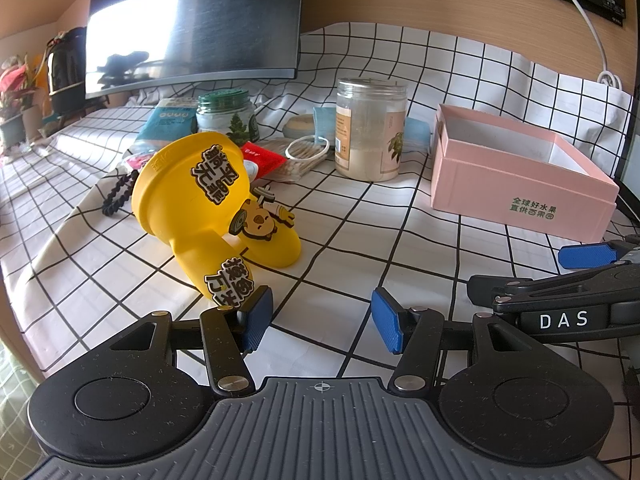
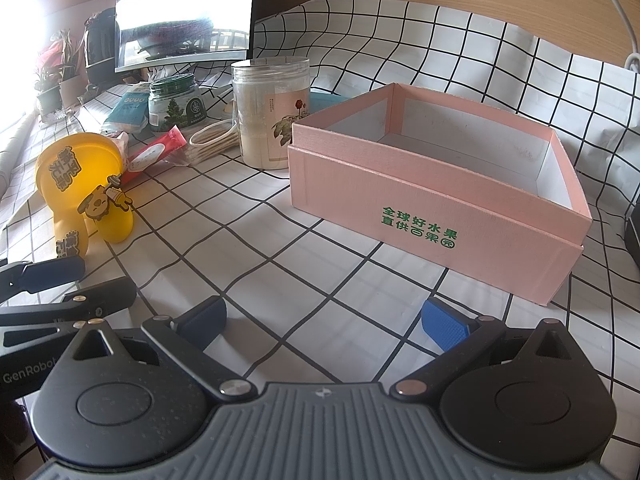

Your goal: Organize soft objects

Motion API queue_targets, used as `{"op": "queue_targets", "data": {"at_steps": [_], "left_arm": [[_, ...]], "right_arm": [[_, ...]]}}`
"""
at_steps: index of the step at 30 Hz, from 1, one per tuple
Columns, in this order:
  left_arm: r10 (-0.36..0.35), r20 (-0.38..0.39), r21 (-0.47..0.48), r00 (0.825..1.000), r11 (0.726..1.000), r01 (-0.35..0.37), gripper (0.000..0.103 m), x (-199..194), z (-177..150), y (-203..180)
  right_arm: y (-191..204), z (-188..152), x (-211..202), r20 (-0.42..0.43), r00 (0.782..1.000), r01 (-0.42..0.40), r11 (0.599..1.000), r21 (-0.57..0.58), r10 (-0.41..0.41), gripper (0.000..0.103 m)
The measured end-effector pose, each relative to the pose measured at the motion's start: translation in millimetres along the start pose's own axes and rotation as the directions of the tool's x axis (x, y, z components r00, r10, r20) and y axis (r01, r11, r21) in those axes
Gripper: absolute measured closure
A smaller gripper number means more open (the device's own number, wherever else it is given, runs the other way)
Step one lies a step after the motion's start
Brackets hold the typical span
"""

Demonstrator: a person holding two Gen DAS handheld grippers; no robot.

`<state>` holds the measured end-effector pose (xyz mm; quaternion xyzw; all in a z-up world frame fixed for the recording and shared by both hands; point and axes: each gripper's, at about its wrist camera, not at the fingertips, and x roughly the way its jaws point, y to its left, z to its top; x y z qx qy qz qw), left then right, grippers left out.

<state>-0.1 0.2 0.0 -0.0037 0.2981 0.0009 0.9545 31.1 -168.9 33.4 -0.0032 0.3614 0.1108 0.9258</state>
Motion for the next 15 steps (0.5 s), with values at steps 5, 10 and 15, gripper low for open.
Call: {"op": "queue_targets", "data": {"at_steps": [5, 10, 15], "left_arm": [[0.0, -0.003, 0.001, 1.0, 1.0, 0.0, 0.043, 0.1, -0.1, 1.2], [0.001, -0.003, 0.001, 1.0, 1.0, -0.001, 0.043, 0.2, 0.2, 0.6], [0.004, -0.009, 0.0, 1.0, 1.0, -0.004, 0.043, -0.2, 0.8, -0.8]], "right_arm": [[0.0, -0.1, 0.1, 0.0, 1.0, 0.0, 1.0, 0.0, 0.0, 0.0], [0.2, -0.2, 0.5, 0.0, 1.0, 0.0, 1.0, 0.0, 0.0, 0.0], [0.5, -0.9, 1.6, 0.001, 1.0, -0.001, 1.0, 0.002, 0.001, 0.0]]}}
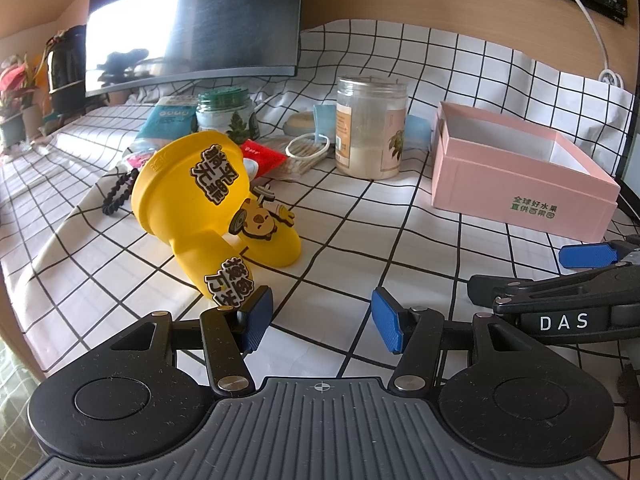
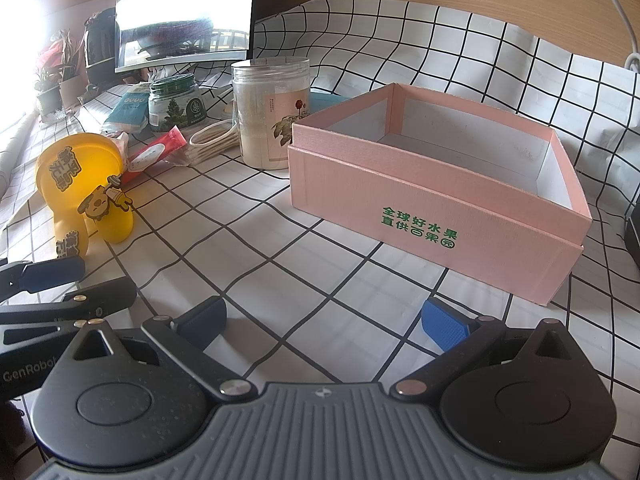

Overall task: Organize soft objects
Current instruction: 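Grasp the yellow cup-shaped toy with the right tool while the left tool grasps the pink-white fabric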

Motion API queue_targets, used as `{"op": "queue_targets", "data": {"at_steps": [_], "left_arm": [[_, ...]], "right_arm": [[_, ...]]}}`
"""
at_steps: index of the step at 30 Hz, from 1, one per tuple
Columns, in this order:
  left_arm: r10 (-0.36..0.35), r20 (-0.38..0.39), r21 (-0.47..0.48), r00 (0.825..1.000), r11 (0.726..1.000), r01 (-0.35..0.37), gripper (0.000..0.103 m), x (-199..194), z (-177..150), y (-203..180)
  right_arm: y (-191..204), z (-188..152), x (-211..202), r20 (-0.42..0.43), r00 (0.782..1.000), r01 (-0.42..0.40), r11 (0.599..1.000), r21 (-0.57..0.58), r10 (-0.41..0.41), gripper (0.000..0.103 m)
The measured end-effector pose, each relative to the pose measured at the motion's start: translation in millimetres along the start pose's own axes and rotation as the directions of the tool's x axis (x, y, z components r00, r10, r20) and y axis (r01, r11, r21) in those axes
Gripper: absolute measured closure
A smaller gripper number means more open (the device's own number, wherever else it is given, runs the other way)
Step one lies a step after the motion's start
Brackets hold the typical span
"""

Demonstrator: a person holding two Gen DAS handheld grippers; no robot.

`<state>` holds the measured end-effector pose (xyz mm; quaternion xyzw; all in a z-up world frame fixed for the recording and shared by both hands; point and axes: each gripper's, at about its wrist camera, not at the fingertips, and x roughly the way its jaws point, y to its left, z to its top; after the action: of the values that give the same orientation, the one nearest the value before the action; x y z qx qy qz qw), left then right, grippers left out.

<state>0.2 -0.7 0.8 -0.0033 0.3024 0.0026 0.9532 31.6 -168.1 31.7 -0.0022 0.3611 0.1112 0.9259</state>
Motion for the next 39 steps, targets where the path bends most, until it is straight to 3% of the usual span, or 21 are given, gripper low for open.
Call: {"op": "queue_targets", "data": {"at_steps": [4, 7, 9, 12, 14, 17, 20, 22, 24, 26, 28, 30, 32, 35, 39], "left_arm": [[-0.022, -0.046, -0.017, 0.999, 1.0, 0.022, 0.045, -0.4, 7.3, 5.4], [-0.1, -0.116, -0.062, 0.988, 0.994, 0.093, 0.049, 1.4, 17.7, 21.0], [-0.142, -0.155, -0.071, 0.978, 0.989, 0.133, 0.059, 1.5, 22.4, 30.9], [-0.259, -0.189, -0.094, 0.947, 0.965, 0.245, 0.065, -1.8, 26.7, 46.1], [-0.35, -0.197, -0.072, 0.916, 0.937, 0.342, 0.065, -11.9, 32.3, 54.4], [-0.409, -0.157, 0.017, 0.899, 0.909, 0.417, 0.065, -36.9, 50.7, 62.5], [-0.365, -0.021, 0.132, 0.931, 0.922, 0.364, 0.064, -69.1, 73.3, 82.6], [-0.314, 0.035, 0.158, 0.949, 0.939, 0.305, 0.064, -74.9, 86.2, 98.7], [-0.284, 0.039, 0.143, 0.958, 0.95, 0.276, 0.063, -66.0, 98.9, 114.2], [-0.303, -0.034, 0.101, 0.952, 0.947, 0.305, 0.063, -41.2, 109.8, 127.5], [-0.347, -0.142, 0.043, 0.927, 0.934, 0.356, 0.063, -14.1, 116.5, 133.1], [-0.379, -0.191, 0.033, 0.906, 0.92, 0.392, 0.062, 4.3, 119.9, 131.7], [-0.344, -0.209, 0.09, 0.915, 0.925, 0.368, 0.062, 16.3, 120.0, 125.0], [-0.358, -0.274, 0.104, 0.892, 0.912, 0.398, 0.062, 31.4, 114.4, 118.2], [-0.397, -0.279, 0.111, 0.874, 0.891, 0.44, 0.061, 32.7, 114.4, 120.6]], "right_arm": [[-3.0, 7.9, 2.7, -0.057, 0.998, -0.03, 0.999, -0.011, 0.029, 0.0], [-3.7, 16.7, 6.3, -0.119, 0.992, -0.051, 0.998, -0.037, 0.046, 0.0], [-3.0, 20.1, 9.2, -0.149, 0.988, -0.055, 0.998, -0.042, 0.048, 0.0], [-3.5, 23.3, 10.3, -0.184, 0.982, -0.049, 0.998, -0.042, 0.041, 0.0], [-2.8, 28.5, 13.7, -0.216, 0.976, -0.048, 0.998, -0.04, 0.038, 0.0], [0.7, 27.9, 13.1, -0.219, 0.975, -0.057, 0.997, -0.048, 0.045, 0.0], [6.3, 26.4, 8.6, -0.225, 0.974, -0.037, 0.999, -0.026, 0.031, 0.002], [11.9, 26.7, 4.6, -0.229, 0.973, -0.012, 1.0, -0.011, 0.009, 0.006], [20.2, 27.5, -4.4, -0.212, 0.977, 0.022, 1.0, -0.002, -0.022, 0.006], [28.6, 29.7, -16.9, -0.179, 0.983, 0.043, 0.999, 0.008, -0.041, 0.006], [34.3, 33.1, -26.9, -0.156, 0.987, 0.051, 0.999, 0.015, -0.048, 0.006], [39.8, 37.9, -34.7, -0.129, 0.99, 0.054, 0.998, 0.018, -0.051, 0.006], [45.1, 43.5, -38.0, -0.109, 0.992, 0.063, 0.998, 0.013, -0.061, 0.006], [51.3, 49.2, -40.4, -0.084, 0.993, 0.08, 0.996, 0.025, -0.078, 0.006], [61.3, 49.7, -44.8, -0.05, 0.998, 0.036, 0.999, 0.022, -0.035, 0.006]]}}
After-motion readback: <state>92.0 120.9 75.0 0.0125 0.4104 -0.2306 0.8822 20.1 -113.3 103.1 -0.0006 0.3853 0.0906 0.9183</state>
